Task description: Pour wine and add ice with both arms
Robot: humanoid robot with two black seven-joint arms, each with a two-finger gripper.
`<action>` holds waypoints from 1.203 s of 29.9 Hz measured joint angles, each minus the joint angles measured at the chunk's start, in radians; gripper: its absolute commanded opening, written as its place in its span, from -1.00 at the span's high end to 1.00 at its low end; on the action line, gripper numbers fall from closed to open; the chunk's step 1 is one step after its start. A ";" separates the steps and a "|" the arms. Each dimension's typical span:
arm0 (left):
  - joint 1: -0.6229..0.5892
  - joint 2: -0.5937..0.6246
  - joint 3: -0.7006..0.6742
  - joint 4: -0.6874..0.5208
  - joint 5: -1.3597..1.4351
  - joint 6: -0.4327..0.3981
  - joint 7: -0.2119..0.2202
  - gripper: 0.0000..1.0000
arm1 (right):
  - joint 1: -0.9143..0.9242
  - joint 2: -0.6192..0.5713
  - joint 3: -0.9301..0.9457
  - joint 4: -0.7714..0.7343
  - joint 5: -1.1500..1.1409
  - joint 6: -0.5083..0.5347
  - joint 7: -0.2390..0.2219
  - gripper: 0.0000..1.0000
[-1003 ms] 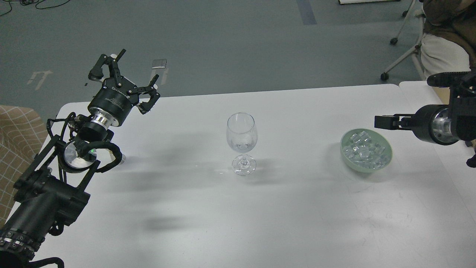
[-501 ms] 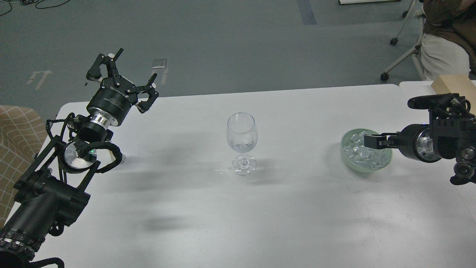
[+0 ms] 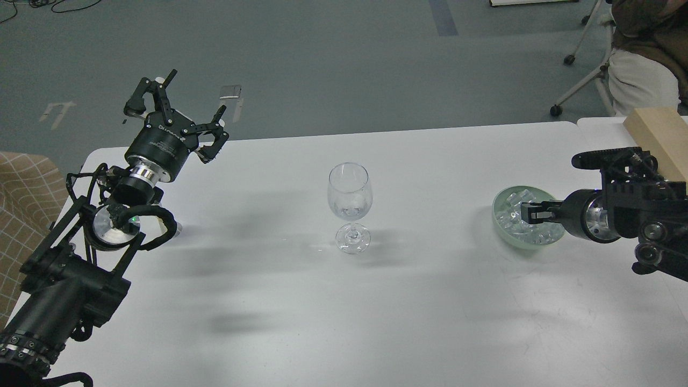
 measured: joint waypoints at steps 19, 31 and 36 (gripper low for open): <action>0.001 0.000 0.000 0.000 0.004 -0.001 -0.014 -0.96 | -0.018 0.063 0.000 -0.055 -0.006 0.000 0.001 -0.08; 0.001 0.000 0.000 0.000 0.004 -0.001 -0.014 -0.96 | -0.033 0.089 0.000 -0.088 -0.006 0.000 0.000 0.10; 0.001 0.000 0.000 0.000 0.004 -0.001 -0.014 -0.96 | -0.033 0.099 0.001 -0.098 -0.005 0.000 0.002 0.39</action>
